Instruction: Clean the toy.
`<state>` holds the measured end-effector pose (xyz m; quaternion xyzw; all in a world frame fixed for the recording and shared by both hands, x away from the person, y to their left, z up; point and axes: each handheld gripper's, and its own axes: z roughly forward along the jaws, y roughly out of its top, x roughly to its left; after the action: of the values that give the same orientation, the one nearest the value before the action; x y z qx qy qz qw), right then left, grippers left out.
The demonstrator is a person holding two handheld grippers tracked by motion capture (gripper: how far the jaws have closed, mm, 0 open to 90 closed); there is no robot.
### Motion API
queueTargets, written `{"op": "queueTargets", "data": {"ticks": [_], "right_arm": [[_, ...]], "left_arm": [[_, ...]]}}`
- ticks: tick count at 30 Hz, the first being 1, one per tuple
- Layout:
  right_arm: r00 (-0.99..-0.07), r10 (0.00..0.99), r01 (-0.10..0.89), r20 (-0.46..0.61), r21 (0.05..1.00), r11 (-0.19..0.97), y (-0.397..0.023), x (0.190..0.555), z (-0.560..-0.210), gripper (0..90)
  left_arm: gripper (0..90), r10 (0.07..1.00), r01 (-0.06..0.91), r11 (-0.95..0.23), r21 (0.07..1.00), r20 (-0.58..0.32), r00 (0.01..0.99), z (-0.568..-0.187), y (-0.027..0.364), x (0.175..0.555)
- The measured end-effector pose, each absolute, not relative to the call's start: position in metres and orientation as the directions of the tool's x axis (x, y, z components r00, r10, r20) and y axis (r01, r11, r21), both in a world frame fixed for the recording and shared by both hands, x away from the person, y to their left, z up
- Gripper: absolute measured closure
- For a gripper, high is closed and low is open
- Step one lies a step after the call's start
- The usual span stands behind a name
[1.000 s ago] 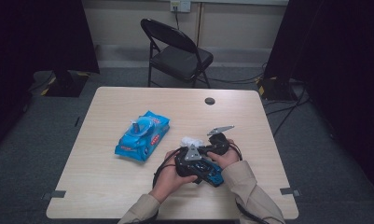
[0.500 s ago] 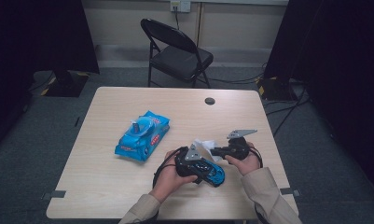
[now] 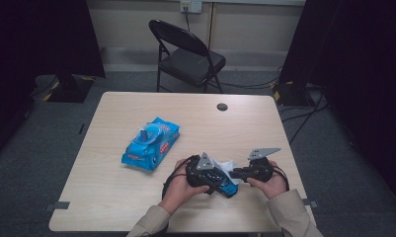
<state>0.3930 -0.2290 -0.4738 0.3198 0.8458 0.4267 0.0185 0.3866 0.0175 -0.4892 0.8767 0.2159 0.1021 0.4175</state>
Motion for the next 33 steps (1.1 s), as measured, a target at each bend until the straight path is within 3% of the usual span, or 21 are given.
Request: {"op": "queueTargets", "data": {"ticks": [12, 17, 23, 33], "right_arm": [[-0.743, 0.611, 0.566, 0.273, 0.743, 0.356, -0.237, 0.398, -0.480, 66.2], [-0.725, 0.628, 0.580, 0.282, 0.742, 0.337, -0.241, 0.401, -0.482, 69.3], [-0.732, 0.642, 0.572, 0.230, 0.720, 0.394, -0.237, 0.401, -0.489, 86.5], [-0.722, 0.645, 0.601, 0.249, 0.687, 0.408, -0.232, 0.407, -0.497, 89.1]], "left_arm": [[15.5, 0.463, 0.293, -0.560, 0.775, 0.000, 0.886, -0.489, 0.017, 0.386], [15.5, 0.462, 0.293, -0.565, 0.771, 0.001, 0.887, -0.489, 0.017, 0.386], [15.5, 0.464, 0.295, -0.562, 0.772, -0.001, 0.886, -0.489, 0.017, 0.386], [15.5, 0.467, 0.294, -0.556, 0.778, -0.001, 0.884, -0.490, 0.018, 0.386]]}}
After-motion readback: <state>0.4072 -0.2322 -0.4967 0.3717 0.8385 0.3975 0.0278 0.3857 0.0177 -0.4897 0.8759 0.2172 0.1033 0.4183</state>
